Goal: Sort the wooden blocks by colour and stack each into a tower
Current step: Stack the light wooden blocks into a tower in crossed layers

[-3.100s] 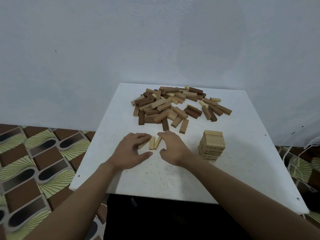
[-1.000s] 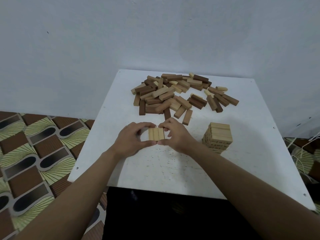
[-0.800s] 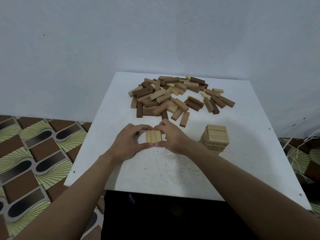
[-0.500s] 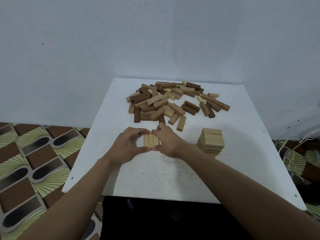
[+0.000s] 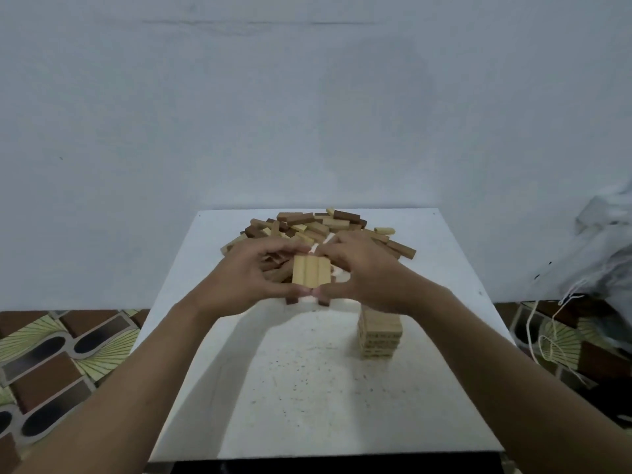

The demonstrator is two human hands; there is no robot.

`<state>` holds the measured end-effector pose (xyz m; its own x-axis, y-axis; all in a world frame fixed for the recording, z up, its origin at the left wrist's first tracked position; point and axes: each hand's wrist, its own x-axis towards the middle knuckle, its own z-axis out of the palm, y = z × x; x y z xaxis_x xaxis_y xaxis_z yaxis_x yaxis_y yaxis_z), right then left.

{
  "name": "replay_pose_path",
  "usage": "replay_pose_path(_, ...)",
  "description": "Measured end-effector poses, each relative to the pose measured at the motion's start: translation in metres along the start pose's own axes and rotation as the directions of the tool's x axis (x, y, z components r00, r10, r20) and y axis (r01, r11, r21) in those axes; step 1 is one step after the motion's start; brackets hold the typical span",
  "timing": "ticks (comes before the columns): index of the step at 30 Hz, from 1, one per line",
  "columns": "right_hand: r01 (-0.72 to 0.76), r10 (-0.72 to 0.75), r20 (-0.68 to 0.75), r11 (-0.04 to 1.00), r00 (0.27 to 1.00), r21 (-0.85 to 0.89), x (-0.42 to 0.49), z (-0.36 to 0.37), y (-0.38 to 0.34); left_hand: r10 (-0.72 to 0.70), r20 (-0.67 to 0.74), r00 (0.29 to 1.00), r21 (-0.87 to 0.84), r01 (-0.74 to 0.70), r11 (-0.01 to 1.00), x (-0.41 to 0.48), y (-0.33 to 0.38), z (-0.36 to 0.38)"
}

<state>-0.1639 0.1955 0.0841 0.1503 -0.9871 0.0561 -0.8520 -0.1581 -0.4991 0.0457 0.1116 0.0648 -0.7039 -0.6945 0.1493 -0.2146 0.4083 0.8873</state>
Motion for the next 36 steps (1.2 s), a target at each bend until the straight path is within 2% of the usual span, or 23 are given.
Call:
replay_pose_path(4, -0.059, 0.059, -0.033, 0.998, 0.998, 0.008, -0.028, -0.025, 0.028, 0.010, 0.022, 1.000, 0.065, -0.011, 0.998, 0.018, 0.023, 0.033)
replay_pose_path(8, -0.063, 0.070, -0.079, 0.994, 0.994, 0.093, -0.055, -0.034, 0.052, 0.033, 0.007, 0.999, 0.110, -0.034, 0.993, 0.025, 0.030, 0.067)
replay_pose_path(14, -0.122, 0.128, -0.052, 0.987, 0.990, 0.105, -0.073, -0.024, 0.076, -0.027, 0.025, 0.999, 0.182, 0.022, 0.983, 0.026, 0.019, 0.096)
replay_pose_path(22, -0.157, 0.157, 0.004, 0.982, 0.988, 0.105, -0.076, -0.007, 0.082, -0.088, 0.029, 0.996, 0.243, 0.079, 0.967, 0.019, 0.002, 0.105)
replay_pose_path(36, -0.211, 0.207, 0.054, 0.974, 0.977, 0.082, -0.076, -0.002, 0.085, -0.068, 0.064, 0.996, 0.239, 0.050, 0.970, 0.019, -0.007, 0.109)
